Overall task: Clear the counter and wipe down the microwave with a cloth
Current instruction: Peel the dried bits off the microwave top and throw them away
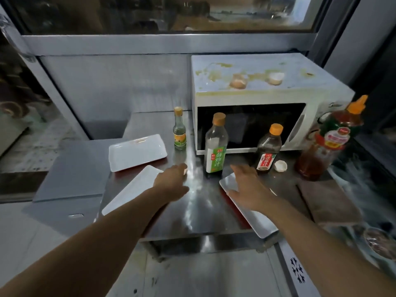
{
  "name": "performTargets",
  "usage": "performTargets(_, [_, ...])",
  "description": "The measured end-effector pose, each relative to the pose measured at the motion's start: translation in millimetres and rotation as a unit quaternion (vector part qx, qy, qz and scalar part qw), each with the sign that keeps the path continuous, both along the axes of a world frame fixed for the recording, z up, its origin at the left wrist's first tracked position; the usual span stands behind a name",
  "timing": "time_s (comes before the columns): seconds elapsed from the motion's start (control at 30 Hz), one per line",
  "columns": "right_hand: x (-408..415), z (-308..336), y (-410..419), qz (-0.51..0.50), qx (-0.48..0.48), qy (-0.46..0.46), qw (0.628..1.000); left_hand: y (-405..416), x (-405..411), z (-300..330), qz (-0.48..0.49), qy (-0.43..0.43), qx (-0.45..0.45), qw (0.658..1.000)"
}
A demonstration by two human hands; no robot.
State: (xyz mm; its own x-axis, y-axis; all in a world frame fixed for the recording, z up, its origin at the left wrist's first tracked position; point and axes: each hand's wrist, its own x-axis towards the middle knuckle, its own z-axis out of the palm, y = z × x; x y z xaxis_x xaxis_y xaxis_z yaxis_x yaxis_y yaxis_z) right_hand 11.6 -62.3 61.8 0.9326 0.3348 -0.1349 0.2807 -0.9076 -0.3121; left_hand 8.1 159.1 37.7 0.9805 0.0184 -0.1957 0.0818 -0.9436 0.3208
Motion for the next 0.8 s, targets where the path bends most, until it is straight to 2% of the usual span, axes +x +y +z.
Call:
performTargets(0.2, [33.8,-27.1,-2.0,0.006,0.018,-0.01,1.0,3.0,45.5,-36.4,0.023,-0.033,0.007,0.999])
performTargets(0.47, [62.4,-52.6,-2.9,-0.002,-0.001,0.003,1.0,11.8,79.4,-71.9,0.018,0.003,0.053,0.998])
performTargets(0.8, [75.1,-70.3,-6.8,0.001,0.004,0.002,1.0,12.1,91.4,-89.0,0.033,-0.01,0.083,0.996])
